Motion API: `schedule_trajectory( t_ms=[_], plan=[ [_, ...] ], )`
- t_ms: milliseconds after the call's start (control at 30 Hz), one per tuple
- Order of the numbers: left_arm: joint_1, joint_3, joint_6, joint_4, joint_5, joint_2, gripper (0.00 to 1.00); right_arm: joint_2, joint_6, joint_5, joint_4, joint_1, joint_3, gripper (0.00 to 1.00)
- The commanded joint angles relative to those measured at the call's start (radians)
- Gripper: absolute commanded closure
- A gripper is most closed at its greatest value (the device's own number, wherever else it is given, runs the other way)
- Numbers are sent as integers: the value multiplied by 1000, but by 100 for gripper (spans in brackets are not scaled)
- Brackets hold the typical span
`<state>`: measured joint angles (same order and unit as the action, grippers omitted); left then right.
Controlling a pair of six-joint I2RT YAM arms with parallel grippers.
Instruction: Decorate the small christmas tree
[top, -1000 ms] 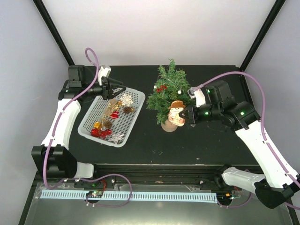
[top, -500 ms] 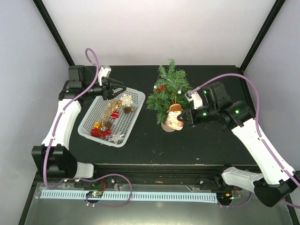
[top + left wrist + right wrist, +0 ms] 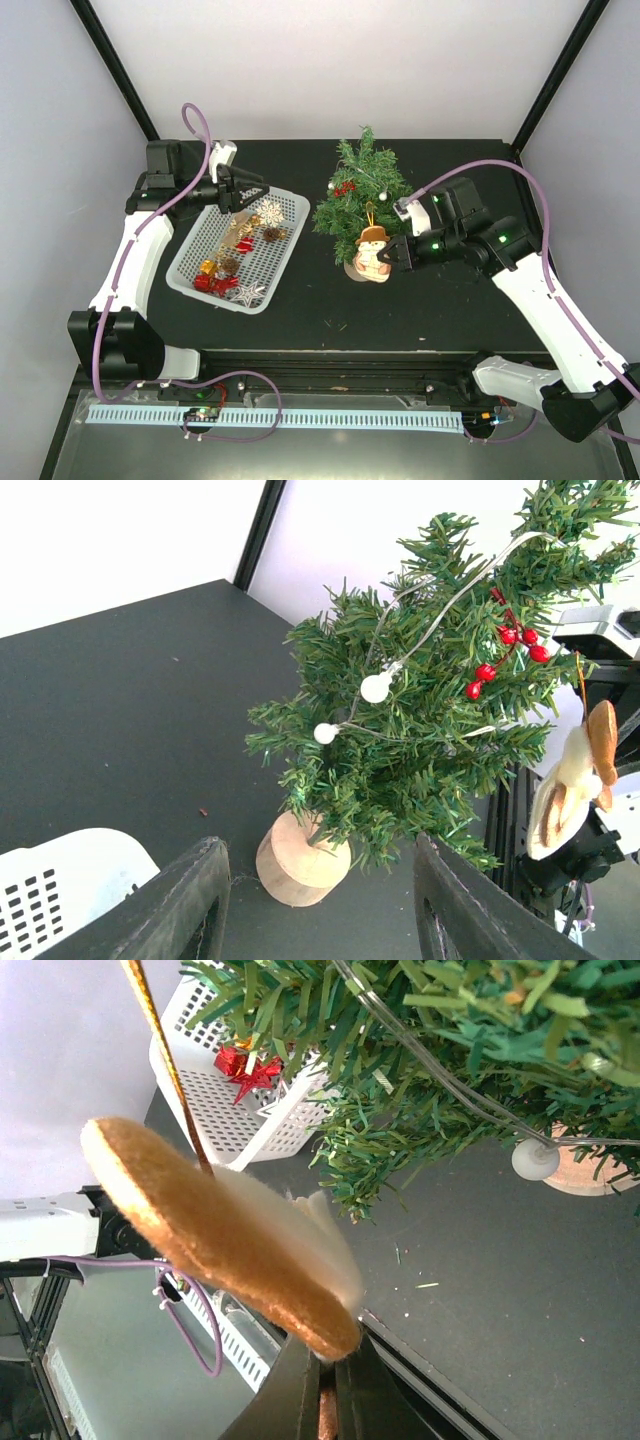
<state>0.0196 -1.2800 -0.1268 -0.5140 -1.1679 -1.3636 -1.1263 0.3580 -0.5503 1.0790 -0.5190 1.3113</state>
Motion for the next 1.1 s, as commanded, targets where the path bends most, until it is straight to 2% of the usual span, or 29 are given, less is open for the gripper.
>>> schedule_trajectory(
  t_ms=[0, 367, 1067],
  plan=[
    [10, 2, 5, 28, -26, 10, 48, 13, 1, 14, -8, 8, -9, 99],
    [15, 6, 5, 34, -23, 14, 48, -5, 27, 86, -51, 8, 16, 98],
    [19, 11, 12, 45, -24, 18, 48, -11, 47, 81, -88, 8, -8, 97]
  ],
)
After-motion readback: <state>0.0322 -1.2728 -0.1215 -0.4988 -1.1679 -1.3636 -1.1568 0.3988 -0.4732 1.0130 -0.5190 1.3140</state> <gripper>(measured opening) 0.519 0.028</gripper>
